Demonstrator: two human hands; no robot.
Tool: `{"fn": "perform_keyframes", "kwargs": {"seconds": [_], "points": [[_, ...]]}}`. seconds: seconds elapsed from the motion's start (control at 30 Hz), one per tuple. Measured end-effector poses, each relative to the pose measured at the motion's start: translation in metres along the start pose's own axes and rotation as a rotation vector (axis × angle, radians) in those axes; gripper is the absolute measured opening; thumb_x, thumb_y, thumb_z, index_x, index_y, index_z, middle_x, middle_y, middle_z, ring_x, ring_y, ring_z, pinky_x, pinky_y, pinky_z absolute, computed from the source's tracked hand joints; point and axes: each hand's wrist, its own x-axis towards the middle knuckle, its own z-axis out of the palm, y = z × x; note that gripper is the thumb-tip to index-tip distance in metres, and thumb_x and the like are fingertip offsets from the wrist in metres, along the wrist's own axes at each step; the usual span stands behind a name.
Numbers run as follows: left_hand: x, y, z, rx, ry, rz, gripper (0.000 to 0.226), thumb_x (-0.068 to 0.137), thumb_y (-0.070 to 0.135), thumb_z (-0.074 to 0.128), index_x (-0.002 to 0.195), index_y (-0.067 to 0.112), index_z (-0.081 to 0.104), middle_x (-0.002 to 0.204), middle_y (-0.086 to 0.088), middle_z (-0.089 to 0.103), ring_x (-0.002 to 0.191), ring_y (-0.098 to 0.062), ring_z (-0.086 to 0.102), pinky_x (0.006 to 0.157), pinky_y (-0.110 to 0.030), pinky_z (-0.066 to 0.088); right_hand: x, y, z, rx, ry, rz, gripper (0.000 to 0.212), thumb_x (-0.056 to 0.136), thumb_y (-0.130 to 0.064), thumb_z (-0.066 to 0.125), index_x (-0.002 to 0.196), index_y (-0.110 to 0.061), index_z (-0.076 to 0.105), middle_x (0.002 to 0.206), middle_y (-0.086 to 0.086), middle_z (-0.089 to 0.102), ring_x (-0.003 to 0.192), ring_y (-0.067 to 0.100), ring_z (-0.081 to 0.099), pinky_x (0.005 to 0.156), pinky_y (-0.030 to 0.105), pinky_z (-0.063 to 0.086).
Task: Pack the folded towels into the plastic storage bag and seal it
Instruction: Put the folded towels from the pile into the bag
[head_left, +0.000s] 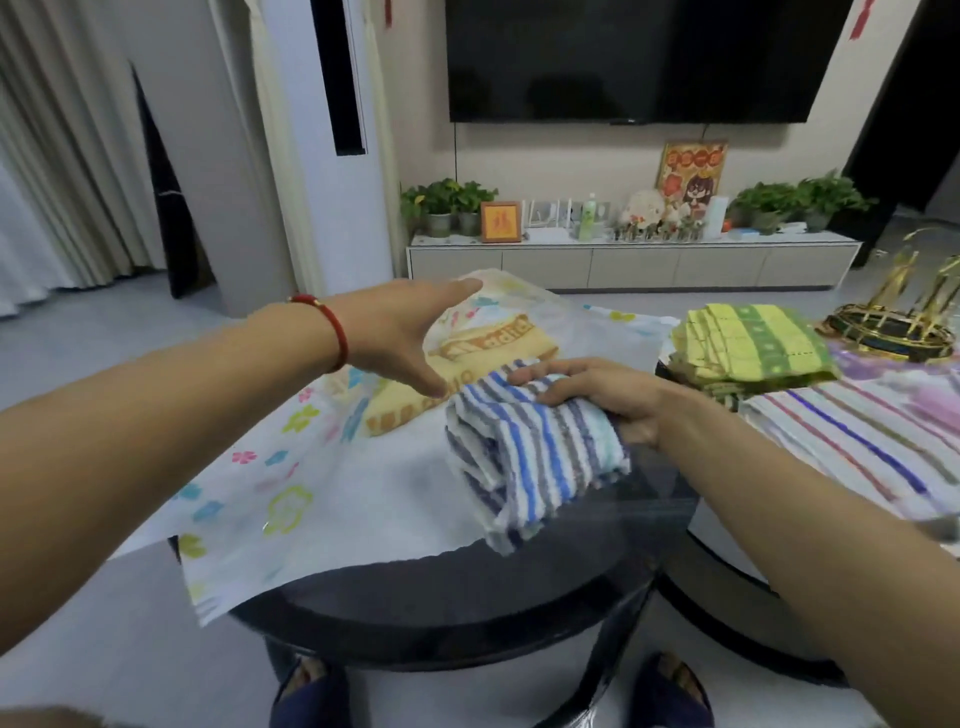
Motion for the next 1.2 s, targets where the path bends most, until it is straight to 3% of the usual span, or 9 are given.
{"fn": "perform_keyframes", "kwargs": {"seconds": [0.17,0.3,0.4,0.53,0.8,0.87,0.93,1.07,1.2], "points": [[-0.004,-0.008,-0.017,0.076,0.040,0.041,0.127,0.062,0.055,0.085,0.157,0.018,0.008,0.160,-0.003,0.029,0.142,-0.020,0.032,0.115,-0.028,0.028,0.121,-0.009,0.024,0.335,0.204,-0.216,0.037,0.094,0.009,0.054,0.112,-0.015,0.076,0.115,0.011,0.076,0.093,0.027,0.079,0.072,0.038,0.065],[-0.003,-0.013,-0.023,0.007,0.123,0.094,0.113,0.064,0.050,0.084,0.154,0.019,0.022,0.149,-0.002,0.044,0.130,-0.019,0.042,0.100,-0.015,0.031,0.202,-0.011,0.010,0.529,0.523,-0.319,0.032,0.096,0.000,0.063,0.122,-0.016,0.070,0.121,0.017,0.070,0.100,0.030,0.070,0.089,0.046,0.061],[0.000,-0.016,-0.022,0.013,0.116,0.059,0.119,0.066,0.053,0.082,0.157,0.028,0.009,0.160,0.008,0.027,0.140,-0.009,0.027,0.101,-0.008,0.017,0.225,0.018,-0.008,0.399,0.679,-0.169,0.043,0.094,0.005,0.063,0.135,-0.006,0.063,0.129,0.025,0.067,0.108,0.036,0.069,0.090,0.044,0.061],[0.002,-0.011,-0.017,0.003,0.108,0.051,0.117,0.068,0.051,0.081,0.157,0.028,0.008,0.161,0.008,0.026,0.140,-0.012,0.028,0.106,-0.017,0.022,0.211,0.032,-0.019,0.224,0.669,-0.227,0.049,0.092,0.006,0.059,0.140,-0.006,0.061,0.121,0.023,0.070,0.095,0.033,0.072,0.094,0.049,0.061],[0.001,0.007,-0.003,-0.037,0.120,0.010,0.111,0.074,0.046,0.078,0.157,0.029,0.007,0.166,0.010,0.003,0.148,-0.016,0.020,0.121,-0.034,0.022,0.040,0.045,-0.056,-0.742,0.454,-0.282,0.021,0.088,-0.028,0.061,0.098,-0.029,0.079,0.085,-0.009,0.080,0.068,0.010,0.077,0.059,0.020,0.058],[0.005,0.014,0.004,-0.040,0.155,-0.003,0.109,0.074,0.046,0.077,0.157,0.030,0.008,0.166,0.011,-0.002,0.148,-0.018,0.020,0.120,-0.037,0.026,-0.004,0.044,-0.082,-0.864,0.586,-0.286,0.022,0.084,-0.034,0.059,0.090,-0.029,0.080,0.079,-0.012,0.078,0.065,0.008,0.074,0.059,0.020,0.057],[0.011,0.022,0.009,-0.068,0.182,-0.011,0.106,0.072,0.045,0.077,0.156,0.031,0.013,0.166,0.009,0.001,0.148,-0.020,0.022,0.119,-0.040,0.027,-0.035,0.046,-0.115,-0.946,0.829,-0.277,0.022,0.089,-0.029,0.060,0.085,-0.021,0.080,0.078,-0.006,0.078,0.069,0.016,0.072,0.065,0.035,0.060],[0.024,0.035,0.019,-0.083,0.182,-0.024,0.101,0.072,0.046,0.079,0.155,0.031,0.022,0.166,0.006,0.007,0.147,-0.023,0.025,0.119,-0.042,0.027,-0.068,0.055,-0.185,-1.106,1.212,0.010,0.023,0.094,-0.018,0.059,0.109,-0.012,0.076,0.110,0.015,0.075,0.099,0.036,0.068,0.087,0.048,0.059],[0.029,0.043,0.027,-0.100,0.167,-0.049,0.100,0.072,0.046,0.079,0.154,0.030,0.025,0.166,0.005,0.008,0.146,-0.025,0.026,0.116,-0.048,0.031,-0.097,0.081,-0.230,-1.065,1.173,0.499,0.041,0.099,-0.019,0.047,0.140,-0.014,0.047,0.143,0.026,0.054,0.128,0.046,0.053,0.108,0.057,0.046]]}}
